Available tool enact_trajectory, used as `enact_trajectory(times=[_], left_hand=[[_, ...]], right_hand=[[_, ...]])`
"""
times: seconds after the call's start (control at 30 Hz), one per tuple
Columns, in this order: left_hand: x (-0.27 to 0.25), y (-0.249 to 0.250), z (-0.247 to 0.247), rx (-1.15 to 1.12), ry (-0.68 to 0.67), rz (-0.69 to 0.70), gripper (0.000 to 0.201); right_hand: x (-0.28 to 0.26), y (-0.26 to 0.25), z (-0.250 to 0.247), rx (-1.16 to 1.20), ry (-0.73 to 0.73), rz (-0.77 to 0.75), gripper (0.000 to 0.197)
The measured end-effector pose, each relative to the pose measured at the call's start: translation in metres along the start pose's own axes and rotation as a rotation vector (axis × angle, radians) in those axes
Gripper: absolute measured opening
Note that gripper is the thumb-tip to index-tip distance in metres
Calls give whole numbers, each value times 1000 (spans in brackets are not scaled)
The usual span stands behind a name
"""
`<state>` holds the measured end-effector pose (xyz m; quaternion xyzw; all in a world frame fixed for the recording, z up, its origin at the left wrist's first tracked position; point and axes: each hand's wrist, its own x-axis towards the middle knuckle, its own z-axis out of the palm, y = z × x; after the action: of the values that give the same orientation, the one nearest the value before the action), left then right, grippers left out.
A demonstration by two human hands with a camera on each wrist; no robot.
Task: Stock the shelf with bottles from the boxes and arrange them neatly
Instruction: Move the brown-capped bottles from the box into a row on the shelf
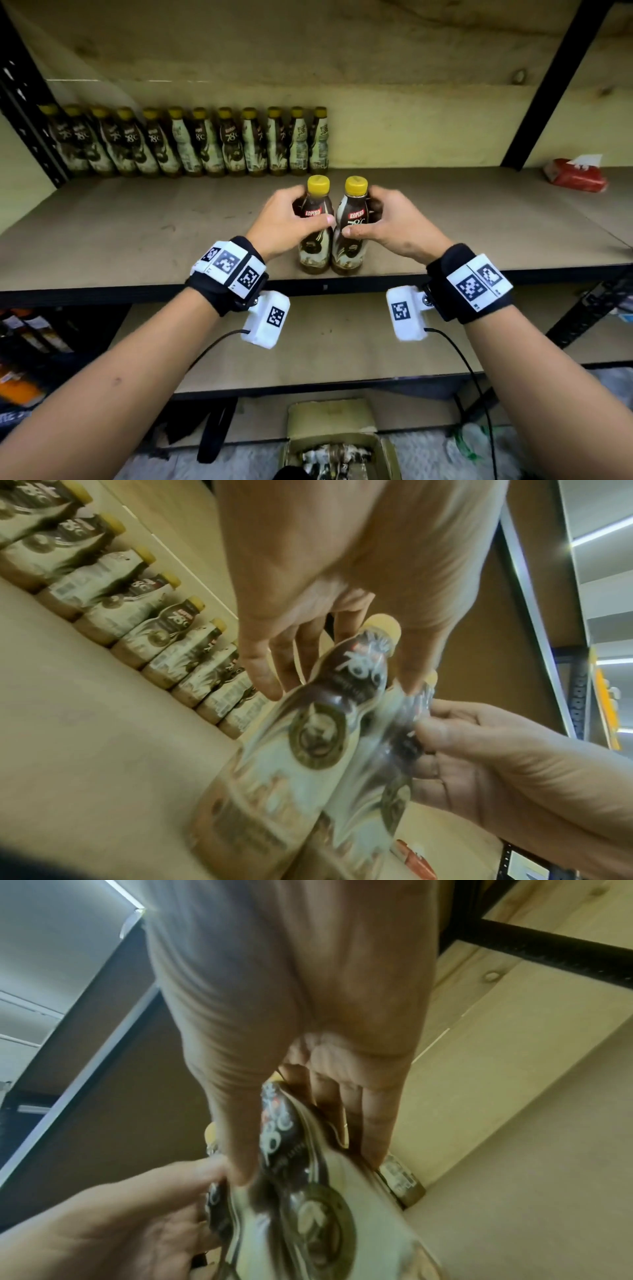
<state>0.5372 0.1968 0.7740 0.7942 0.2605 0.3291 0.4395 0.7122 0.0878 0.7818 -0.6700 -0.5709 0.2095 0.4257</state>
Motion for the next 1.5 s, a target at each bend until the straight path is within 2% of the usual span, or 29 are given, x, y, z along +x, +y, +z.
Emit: enact_trajectory(times=[0.1, 0.2, 0.37, 0.43, 0.57, 0.7, 0.8, 0.87, 0.93, 1.03, 1.13, 1.27, 1.37, 1.5], left_hand=[[15, 1, -7, 99, -31, -32, 41], [31, -2, -8, 171, -29, -44, 50], [73, -3, 0, 91, -36, -87, 78], [94, -3, 6, 109, -45, -124, 76], [139, -19, 20, 207, -109, -208, 55], [180, -28, 23, 279, -150, -317, 71], [210, -19, 22, 317, -138, -239, 85], [228, -11, 23, 403, -157, -134, 84], [244, -6, 26, 533, -182, -33, 72], [266, 0, 31, 809, -201, 64, 40], [292, 4, 35, 1060, -200, 136, 32], [319, -4, 40, 1180, -165, 90, 29], [337, -6, 40, 1169, -151, 49, 34], [354, -11, 36, 1181, -226, 43, 43]], right_hand=[[9, -6, -6, -103, 8, 6, 42], [19, -4, -9, -143, 24, 17, 43], [48, 10, -19, -118, 57, 87, 49], [63, 15, -28, -122, 79, 134, 46], [94, 30, -42, -83, 147, 209, 43], [126, 43, -47, -91, 134, 282, 41], [145, 52, -52, -66, 125, 375, 39], [152, 58, -56, -45, 136, 429, 36], [153, 66, -59, 5, 169, 458, 36], [151, 74, -62, 113, 208, 478, 41], [152, 77, -61, 180, 210, 466, 43], [159, 80, -56, 168, 270, 394, 42], [172, 82, -57, 8, 337, 280, 37], [204, 92, -57, -237, 365, 183, 42]])
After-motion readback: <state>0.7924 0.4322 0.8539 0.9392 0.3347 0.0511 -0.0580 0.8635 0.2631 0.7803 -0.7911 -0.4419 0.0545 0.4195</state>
